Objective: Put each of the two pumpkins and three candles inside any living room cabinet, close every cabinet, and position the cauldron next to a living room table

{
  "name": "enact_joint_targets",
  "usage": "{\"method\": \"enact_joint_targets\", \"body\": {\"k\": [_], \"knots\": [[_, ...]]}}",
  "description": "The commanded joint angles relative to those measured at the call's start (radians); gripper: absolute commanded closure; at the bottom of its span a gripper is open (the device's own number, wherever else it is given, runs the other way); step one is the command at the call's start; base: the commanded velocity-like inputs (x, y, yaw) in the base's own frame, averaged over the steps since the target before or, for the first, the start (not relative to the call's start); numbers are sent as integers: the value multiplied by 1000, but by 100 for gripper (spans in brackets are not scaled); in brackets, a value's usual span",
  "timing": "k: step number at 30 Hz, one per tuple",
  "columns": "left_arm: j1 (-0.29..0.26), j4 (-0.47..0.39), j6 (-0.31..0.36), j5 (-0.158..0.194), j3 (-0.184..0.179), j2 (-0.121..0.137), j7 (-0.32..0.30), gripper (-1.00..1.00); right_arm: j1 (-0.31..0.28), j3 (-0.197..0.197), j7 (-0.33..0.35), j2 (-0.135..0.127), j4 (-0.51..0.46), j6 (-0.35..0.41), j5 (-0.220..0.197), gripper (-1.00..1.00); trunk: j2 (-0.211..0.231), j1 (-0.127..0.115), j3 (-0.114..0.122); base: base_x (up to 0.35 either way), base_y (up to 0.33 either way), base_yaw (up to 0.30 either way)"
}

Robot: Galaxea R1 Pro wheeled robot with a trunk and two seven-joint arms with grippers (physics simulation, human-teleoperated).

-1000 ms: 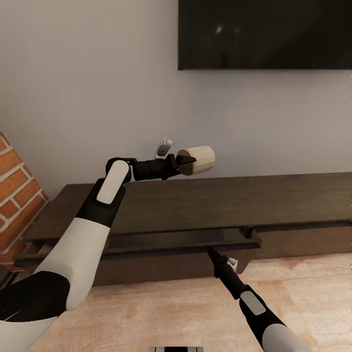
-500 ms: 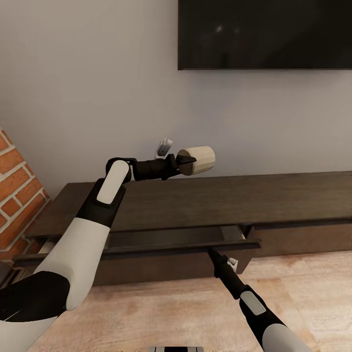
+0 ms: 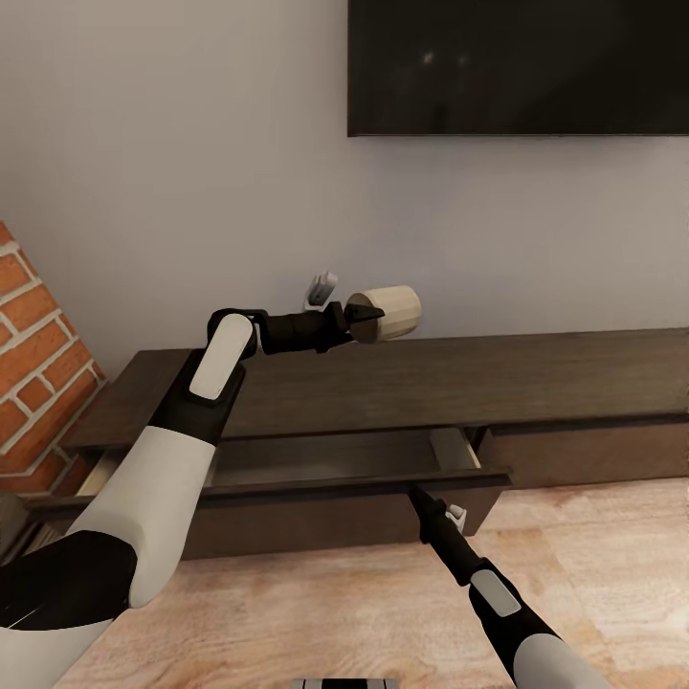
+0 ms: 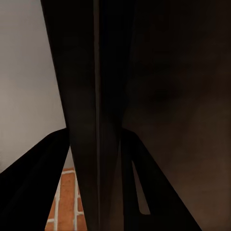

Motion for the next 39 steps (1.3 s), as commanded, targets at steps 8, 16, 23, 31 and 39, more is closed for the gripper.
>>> {"method": "enact_joint_targets", "body": {"k": [8,16,23,31,39], "knots": [[0,0,2,-9,1,0,-9,100,-1,14,42,1,-1,17,-9,100,0,0,-1,-8,0,0],[1,0,2,-9,1,0,-9,100,-1,14,42,2,-1,17,-9,100,0,0,-1,-128,0,0],[1,0,2,-9,1,0,-9,100,-1,14,42,2,-1,17,-9,100,0,0,-1,-158,0,0],[2,0,1,-9,1,0,-9,100,-1,14,42,2,-1,17,-9,100,0,0,-1,-32,0,0],[2,0,1,-9,1,0,-9,100,-1,14,42,2,-1,17,-9,100,0,0,-1,-43,0,0]]}}
